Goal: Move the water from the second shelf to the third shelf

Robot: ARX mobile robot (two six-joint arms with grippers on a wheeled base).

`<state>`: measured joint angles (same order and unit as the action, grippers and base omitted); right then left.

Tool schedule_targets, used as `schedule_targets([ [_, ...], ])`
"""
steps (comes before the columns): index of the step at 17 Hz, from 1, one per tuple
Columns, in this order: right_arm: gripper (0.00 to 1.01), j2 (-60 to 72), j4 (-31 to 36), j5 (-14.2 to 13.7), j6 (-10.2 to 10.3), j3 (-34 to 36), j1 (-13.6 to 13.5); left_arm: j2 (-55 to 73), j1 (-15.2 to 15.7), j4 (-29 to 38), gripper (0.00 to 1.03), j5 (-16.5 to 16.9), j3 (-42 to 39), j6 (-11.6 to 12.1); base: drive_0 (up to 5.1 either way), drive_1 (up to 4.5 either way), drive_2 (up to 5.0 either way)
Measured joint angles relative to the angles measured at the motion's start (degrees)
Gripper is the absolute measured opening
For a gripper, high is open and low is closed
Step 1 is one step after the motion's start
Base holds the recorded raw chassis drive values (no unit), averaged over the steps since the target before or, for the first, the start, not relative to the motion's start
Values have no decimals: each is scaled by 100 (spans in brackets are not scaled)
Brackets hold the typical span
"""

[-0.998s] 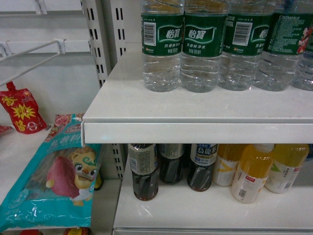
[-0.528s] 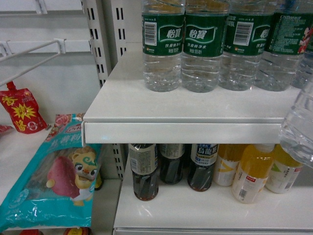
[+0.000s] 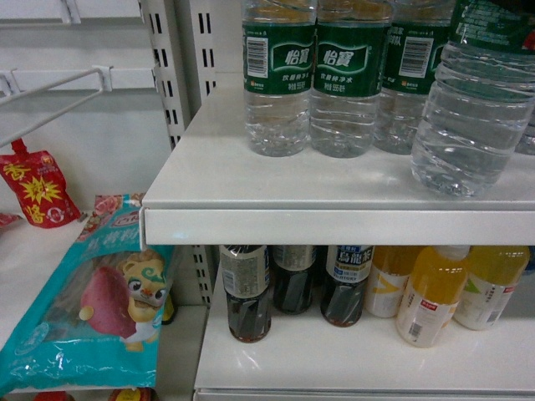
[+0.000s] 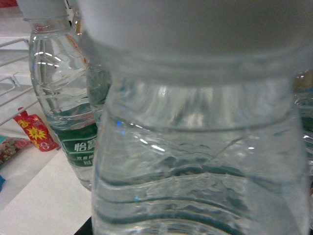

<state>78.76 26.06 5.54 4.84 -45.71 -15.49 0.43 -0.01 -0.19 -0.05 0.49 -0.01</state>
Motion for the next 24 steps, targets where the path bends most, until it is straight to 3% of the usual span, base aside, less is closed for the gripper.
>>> schedule_targets([
  [7, 43, 566, -208, -173, -72, -535, -66, 0, 0, 0, 98, 0, 0, 2, 0, 0, 0],
  [24, 43, 855, -151, -289, -81, -715, 13, 0, 0, -2, 98, 0, 0, 0, 0, 0, 0],
])
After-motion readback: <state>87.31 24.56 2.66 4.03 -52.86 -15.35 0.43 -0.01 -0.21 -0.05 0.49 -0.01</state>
